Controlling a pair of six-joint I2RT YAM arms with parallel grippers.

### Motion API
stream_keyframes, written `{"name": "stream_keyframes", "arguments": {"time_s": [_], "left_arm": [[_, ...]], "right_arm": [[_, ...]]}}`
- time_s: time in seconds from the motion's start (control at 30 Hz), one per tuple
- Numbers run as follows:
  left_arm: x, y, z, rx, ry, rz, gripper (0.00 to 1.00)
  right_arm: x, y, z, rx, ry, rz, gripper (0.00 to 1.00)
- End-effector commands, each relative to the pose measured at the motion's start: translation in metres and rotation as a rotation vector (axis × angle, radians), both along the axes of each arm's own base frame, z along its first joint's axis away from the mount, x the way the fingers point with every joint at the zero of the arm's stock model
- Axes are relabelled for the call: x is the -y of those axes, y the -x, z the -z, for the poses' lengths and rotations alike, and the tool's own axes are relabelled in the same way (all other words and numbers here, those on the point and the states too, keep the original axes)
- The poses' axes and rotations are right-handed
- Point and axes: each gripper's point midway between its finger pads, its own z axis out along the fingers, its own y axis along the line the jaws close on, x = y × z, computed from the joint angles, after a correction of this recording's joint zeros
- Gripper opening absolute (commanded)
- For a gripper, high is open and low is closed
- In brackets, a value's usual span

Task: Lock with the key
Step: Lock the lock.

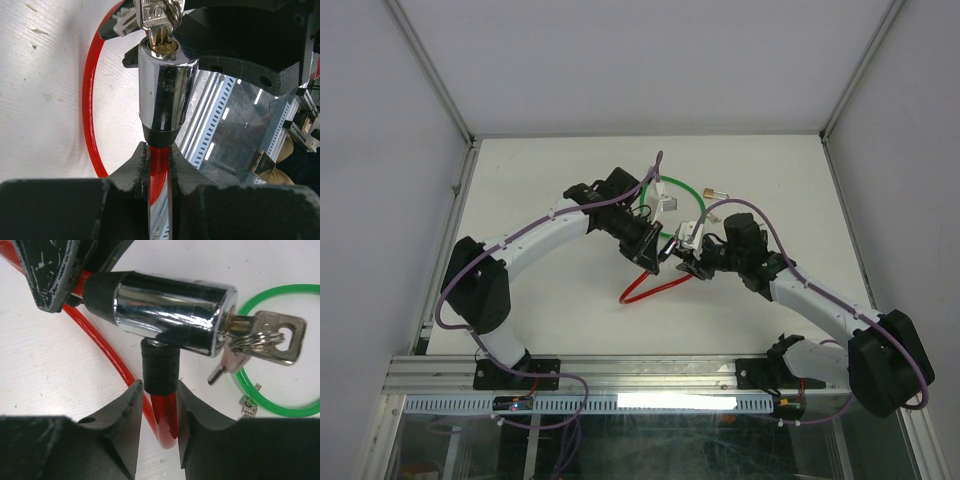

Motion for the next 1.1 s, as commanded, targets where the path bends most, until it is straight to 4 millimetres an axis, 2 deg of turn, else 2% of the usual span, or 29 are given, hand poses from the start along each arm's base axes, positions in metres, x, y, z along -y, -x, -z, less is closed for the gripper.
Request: {"name": "stream_keyframes", "arguments": {"time_s": [0.0,0.13,0.37,0.47,0.67,0.83,0.97,1.07], "left_arm": [[-0.004,-0.007,0.01,0.013,-0.072,-0.038,0.0],[-0.005,-0.008,0.007,0.019,-0.069,-0.043,0.0],[-0.006,-0.009,0.007,0.024,-0.066,-0.038,0.0],[-0.005,-0.008,0.007,0.027,-0.062,-0.031,0.0],[-0.005,-0.008,0.006,0.033,-0.055,-0.021,0.0],[-0.006,-0.008,0.007,0.038,-0.055,-0.014,0.0],[-0.006,-0.008,0.008,0.043,-0.055,-0.011,0.0],[-0.006,-0.008,0.009,0.042,-0.057,-0.008,0.0]], "right_arm": [[-0.001,0.0,-0.012,0.053,-0.014,-0.04,0.34],[0.0,-0.002,-0.009,0.033,0.001,-0.035,0.39],[0.012,-0.001,-0.014,0.029,0.007,-0.04,0.65],[0.019,0.001,-0.018,0.04,0.006,-0.054,0.71],[0.035,0.007,-0.03,0.064,0.007,-0.097,0.74],[0.053,0.008,-0.048,0.088,-0.041,-0.084,0.74],[0.066,-0.004,-0.077,0.026,-0.158,-0.003,0.74],[0.073,-0.021,-0.103,-0.147,-0.286,0.083,0.74]]}}
